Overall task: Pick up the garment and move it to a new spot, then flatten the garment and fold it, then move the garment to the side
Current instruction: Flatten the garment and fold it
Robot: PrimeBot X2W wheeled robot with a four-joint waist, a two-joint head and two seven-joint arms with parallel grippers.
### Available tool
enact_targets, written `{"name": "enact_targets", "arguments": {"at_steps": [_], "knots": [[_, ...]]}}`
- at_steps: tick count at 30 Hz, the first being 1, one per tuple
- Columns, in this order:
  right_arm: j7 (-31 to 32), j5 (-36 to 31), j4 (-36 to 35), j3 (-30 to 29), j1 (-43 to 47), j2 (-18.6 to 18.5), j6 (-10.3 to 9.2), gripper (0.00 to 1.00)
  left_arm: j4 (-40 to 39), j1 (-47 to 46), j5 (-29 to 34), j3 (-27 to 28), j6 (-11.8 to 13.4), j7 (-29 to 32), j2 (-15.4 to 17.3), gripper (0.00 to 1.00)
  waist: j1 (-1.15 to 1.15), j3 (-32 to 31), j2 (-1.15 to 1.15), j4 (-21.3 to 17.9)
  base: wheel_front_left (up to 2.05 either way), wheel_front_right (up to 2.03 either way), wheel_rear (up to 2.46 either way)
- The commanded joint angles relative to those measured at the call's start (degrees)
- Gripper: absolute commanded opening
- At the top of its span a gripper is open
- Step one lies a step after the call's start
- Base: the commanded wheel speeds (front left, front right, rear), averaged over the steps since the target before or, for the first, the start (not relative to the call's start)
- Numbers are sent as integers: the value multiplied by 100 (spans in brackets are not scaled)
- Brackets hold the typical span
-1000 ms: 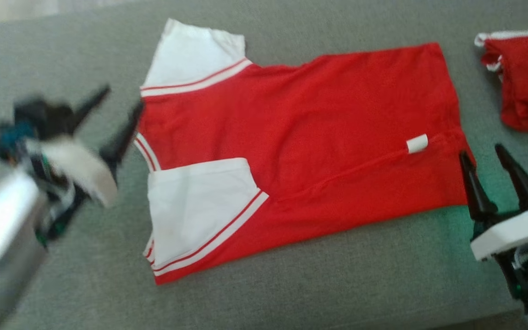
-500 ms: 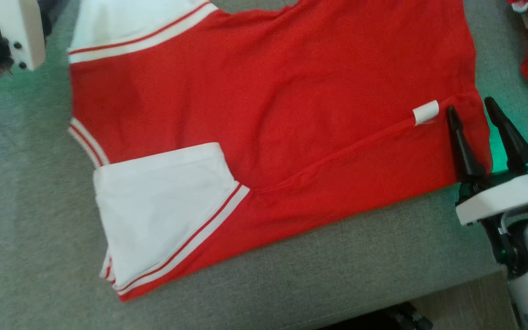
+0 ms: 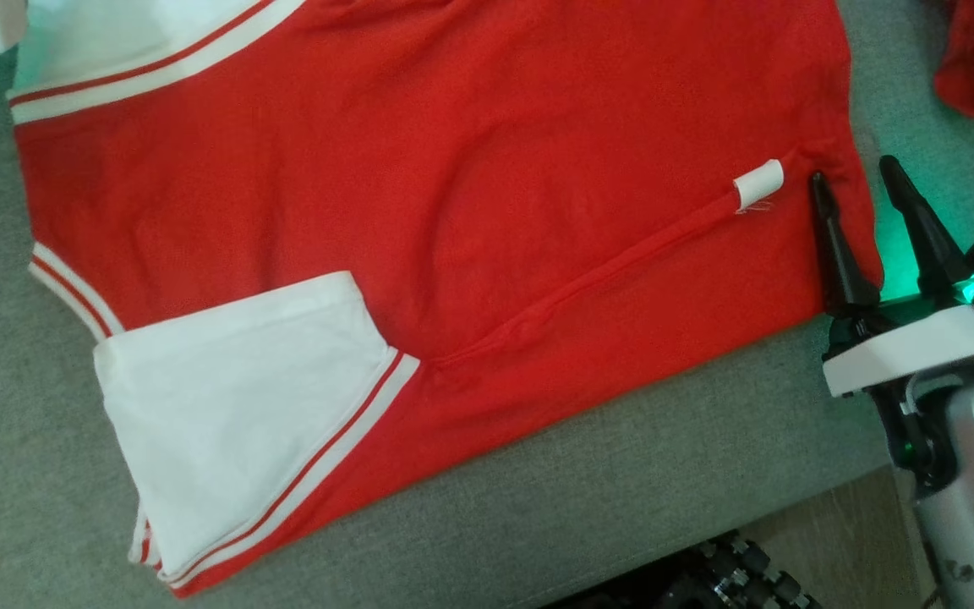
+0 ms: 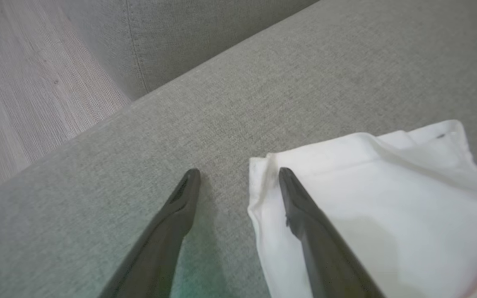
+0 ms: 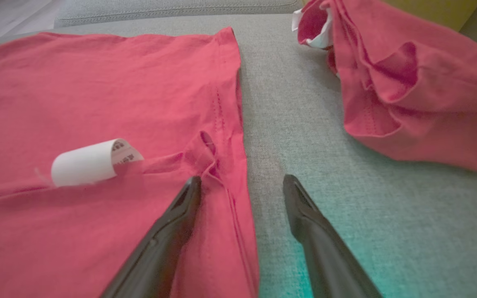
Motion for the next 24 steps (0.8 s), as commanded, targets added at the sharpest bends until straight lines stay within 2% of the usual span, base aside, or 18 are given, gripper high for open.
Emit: {"name": "enact_targets", "arguments": {"at_steps": [1,4,6,7,9,13,18,24], "knots": [[-54,29,-60,102,79,-47,37,100,-46,-300,-65,200,10,45,293,100,-1,37,0,-50,0,0,0],[-103,34,-2,137,44,-16,37,100,17,-405,-42,100,10,80,354,100,-1,72,0,-102,0,0,0],[-144,24,38,93,32,7,37,100,76,-466,-110,31,10,128,387,45,-1,88,0,-127,0,0,0],[-144,24,38,93,32,7,37,100,76,-466,-110,31,10,128,387,45,-1,88,0,-127,0,0,0],[-170,17,66,36,43,-5,37,100,160,-467,-261,27,10,270,355,0,-1,76,0,-111,0,0,0],[-184,13,81,-70,24,-63,37,100,96,-456,-528,-8,10,442,301,0,-1,-2,0,-61,0,0,0],[-95,38,-65,-151,-250,-176,37,100,-203,-493,-602,-72,10,-12,299,0,-1,-128,0,45,0,0,0],[577,385,-118,-23,-975,-379,37,100,-584,-502,-853,-289,10,-281,299,0,-1,-295,0,243,0,0,0]]}}
